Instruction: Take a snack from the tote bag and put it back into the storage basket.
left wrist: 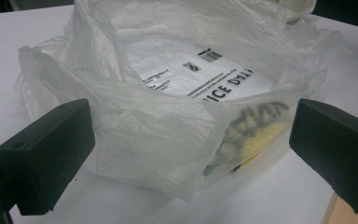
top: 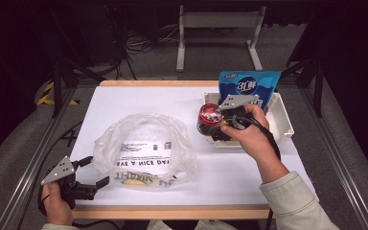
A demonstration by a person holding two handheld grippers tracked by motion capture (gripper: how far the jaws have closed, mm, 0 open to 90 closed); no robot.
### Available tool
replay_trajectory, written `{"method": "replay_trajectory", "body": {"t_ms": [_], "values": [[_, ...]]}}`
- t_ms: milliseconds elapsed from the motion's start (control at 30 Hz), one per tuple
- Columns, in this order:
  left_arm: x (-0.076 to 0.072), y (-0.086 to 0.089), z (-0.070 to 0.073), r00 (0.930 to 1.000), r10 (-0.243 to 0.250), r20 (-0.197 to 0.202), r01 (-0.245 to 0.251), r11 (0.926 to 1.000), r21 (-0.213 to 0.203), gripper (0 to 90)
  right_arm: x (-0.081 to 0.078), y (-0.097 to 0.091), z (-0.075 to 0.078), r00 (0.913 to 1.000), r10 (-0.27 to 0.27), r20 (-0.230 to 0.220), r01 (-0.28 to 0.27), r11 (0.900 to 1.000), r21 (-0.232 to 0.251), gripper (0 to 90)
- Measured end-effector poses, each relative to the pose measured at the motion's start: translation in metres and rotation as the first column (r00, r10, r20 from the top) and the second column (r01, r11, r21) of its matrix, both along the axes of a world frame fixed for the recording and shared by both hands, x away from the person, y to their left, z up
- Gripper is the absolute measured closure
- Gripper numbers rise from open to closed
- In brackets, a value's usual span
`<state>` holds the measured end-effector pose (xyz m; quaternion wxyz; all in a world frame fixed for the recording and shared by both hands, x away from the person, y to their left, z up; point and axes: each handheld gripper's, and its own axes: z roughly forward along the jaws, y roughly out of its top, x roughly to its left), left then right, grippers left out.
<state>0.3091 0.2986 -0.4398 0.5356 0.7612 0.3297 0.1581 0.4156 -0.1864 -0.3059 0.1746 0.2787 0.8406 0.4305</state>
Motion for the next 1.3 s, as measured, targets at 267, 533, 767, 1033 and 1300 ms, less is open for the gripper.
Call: {"method": "replay_trajectory", "body": {"t_ms": [267,533,767,1033,1300], "values": [[0.0,-0.001,0.0,1.0,-0.002,-0.002,0.002,1.0,0.003,0.6,0.0,-0.023,0.004,0.9983,-0.057,0.006,0.057,0.9984,-0.005,25.7],[0.0,-0.001,0.0,1.0,-0.003,-0.005,0.003,1.0,0.004,0.6,0.002,-0.045,0.003,0.994,-0.109,-0.003,0.109,0.9939,-0.018,25.7],[0.0,-0.001,0.0,1.0,-0.001,-0.005,0.001,1.0,0.003,0.6,0.002,-0.063,0.005,0.9892,-0.146,0.008,0.147,0.9891,-0.016,25.7],[0.0,-0.002,-0.001,1.0,-0.005,-0.004,0.005,1.0,0.006,0.6,0.004,-0.097,0.004,0.9761,-0.217,0.001,0.217,0.9759,-0.019,25.7],[0.0,-0.003,-0.001,1.0,-0.002,-0.006,0.002,1.0,0.006,0.6,0.007,-0.118,0.003,0.9666,-0.256,-0.006,0.256,0.9661,-0.033,25.7]]}}
